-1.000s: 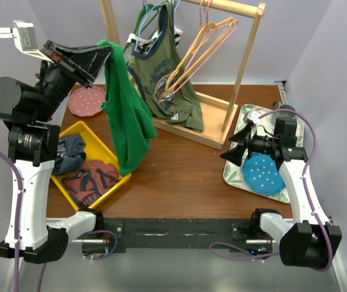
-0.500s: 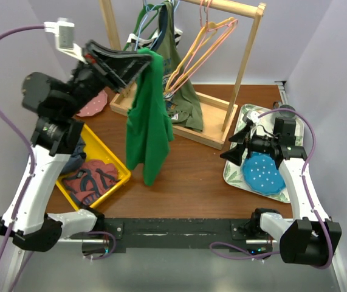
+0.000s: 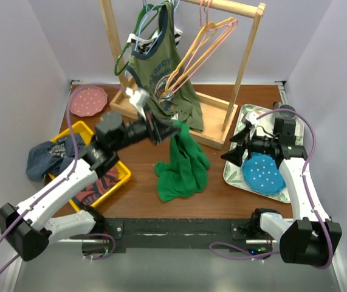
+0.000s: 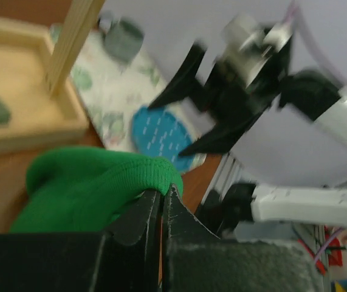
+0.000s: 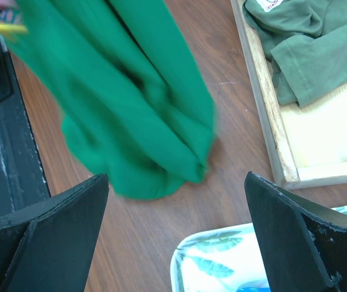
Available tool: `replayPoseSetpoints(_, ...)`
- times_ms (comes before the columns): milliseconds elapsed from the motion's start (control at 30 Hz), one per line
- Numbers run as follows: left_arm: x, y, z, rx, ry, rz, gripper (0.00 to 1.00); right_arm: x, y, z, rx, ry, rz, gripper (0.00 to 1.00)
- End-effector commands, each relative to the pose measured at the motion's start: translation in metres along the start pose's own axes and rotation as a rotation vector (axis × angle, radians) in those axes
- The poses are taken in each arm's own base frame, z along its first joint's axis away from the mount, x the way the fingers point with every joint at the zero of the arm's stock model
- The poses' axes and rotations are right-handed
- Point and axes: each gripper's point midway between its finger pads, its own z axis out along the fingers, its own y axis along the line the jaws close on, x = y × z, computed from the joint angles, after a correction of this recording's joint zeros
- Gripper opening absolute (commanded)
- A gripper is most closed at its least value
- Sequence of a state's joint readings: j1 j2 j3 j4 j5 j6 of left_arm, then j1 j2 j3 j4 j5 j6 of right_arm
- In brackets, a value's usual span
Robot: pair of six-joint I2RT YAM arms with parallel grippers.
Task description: Place the tank top on the hanger
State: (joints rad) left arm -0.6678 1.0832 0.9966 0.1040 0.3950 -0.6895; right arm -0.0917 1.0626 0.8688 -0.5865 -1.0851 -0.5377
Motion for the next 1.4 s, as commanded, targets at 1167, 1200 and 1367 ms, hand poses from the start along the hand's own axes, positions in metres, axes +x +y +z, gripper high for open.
replayPoseSetpoints(1167, 0.192, 0.104, -0.106, -0.423, 0.285, -0.15, 0.65, 0.089, 0.047, 0.15, -0.318, 0.682, -0.608, 0.46)
replayPoseSetpoints(1200, 0.194, 0.103, -0.105, -0.418, 0.288, -0.165, 0.64, 0.092, 0.047, 0.15, -0.324, 0.697, -0.596, 0.38)
replayPoseSetpoints(1367, 0.201, 0.11, -0.091, -0.426, 0.313, -0.182, 0.6, 0.09, 0.052, 0.135, -0.321, 0.727, -0.567, 0.0)
